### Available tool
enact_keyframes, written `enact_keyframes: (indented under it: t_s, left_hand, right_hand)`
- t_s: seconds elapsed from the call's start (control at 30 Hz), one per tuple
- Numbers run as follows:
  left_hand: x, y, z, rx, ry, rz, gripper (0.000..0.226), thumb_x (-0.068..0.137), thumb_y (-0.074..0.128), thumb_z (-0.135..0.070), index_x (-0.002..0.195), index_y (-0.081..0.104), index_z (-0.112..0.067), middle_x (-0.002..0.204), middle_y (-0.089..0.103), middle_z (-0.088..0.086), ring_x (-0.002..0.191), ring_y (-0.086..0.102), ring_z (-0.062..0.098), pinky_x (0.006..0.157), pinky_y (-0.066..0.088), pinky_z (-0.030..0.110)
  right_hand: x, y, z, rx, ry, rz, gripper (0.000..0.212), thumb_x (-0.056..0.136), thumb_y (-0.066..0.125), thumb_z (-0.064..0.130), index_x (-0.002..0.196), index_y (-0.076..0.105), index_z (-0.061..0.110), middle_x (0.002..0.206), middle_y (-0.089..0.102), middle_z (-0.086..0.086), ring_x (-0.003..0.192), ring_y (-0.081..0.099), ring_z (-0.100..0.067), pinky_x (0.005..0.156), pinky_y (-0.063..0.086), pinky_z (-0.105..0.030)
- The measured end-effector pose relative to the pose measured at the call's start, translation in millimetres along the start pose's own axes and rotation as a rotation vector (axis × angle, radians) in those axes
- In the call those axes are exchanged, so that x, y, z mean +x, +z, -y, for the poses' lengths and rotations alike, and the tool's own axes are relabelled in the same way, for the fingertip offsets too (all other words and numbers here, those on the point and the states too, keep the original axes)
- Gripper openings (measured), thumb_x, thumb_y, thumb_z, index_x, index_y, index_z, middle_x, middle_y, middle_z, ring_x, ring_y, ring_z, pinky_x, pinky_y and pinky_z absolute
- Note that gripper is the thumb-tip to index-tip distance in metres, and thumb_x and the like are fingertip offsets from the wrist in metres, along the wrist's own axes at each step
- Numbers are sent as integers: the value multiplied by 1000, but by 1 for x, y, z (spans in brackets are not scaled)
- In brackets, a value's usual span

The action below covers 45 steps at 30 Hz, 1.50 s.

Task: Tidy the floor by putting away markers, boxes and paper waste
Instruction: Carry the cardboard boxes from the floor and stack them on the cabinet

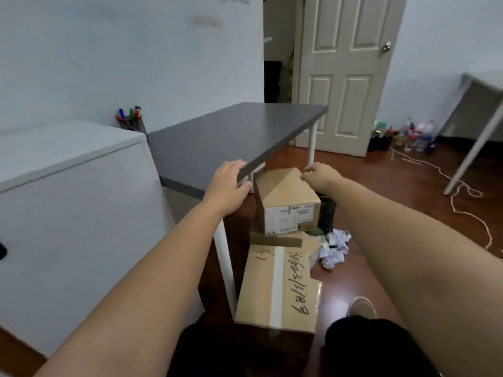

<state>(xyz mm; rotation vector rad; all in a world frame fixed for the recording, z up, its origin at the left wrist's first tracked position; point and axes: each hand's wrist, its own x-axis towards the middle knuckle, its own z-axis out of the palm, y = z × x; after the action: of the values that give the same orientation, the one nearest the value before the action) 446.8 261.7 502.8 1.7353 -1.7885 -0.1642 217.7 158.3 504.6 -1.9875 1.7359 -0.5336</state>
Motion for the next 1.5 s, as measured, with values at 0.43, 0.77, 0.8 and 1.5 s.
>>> enact_keyframes:
  t_s: [0.43,0.77,0.8,1.5]
  left_hand:
    - [-69,179,62,-125,-585,488,49,95,56,-22,142,44,-11,141,49,13,125,49,32,99,41,37]
    - [-107,248,116,-281,-1041,553,94,79,76,-40,151,20,-19,146,42,11,132,43,34,107,39,50]
    - [-113,253,119,-315,-1125,565,109,75,79,-44,154,8,-20,150,36,12,135,39,35,109,36,50]
    - [-107,203,54,-716,-936,297,66,77,81,-23,123,35,-27,110,50,-3,106,47,22,82,43,48]
  right_hand:
    - [-35,143,-157,130,358,308,49,91,53,28,137,48,11,137,52,-11,112,54,-27,83,50,-30]
    - [-71,244,-193,601,693,371,51,93,58,15,140,42,4,137,54,-15,117,55,-28,88,42,-30]
    - [-79,255,-196,692,736,375,44,93,57,13,136,47,5,134,57,-15,115,56,-29,90,45,-34]
    - [-133,179,-177,1104,766,49,37,85,70,12,120,61,23,104,68,0,92,61,-19,87,50,-52]
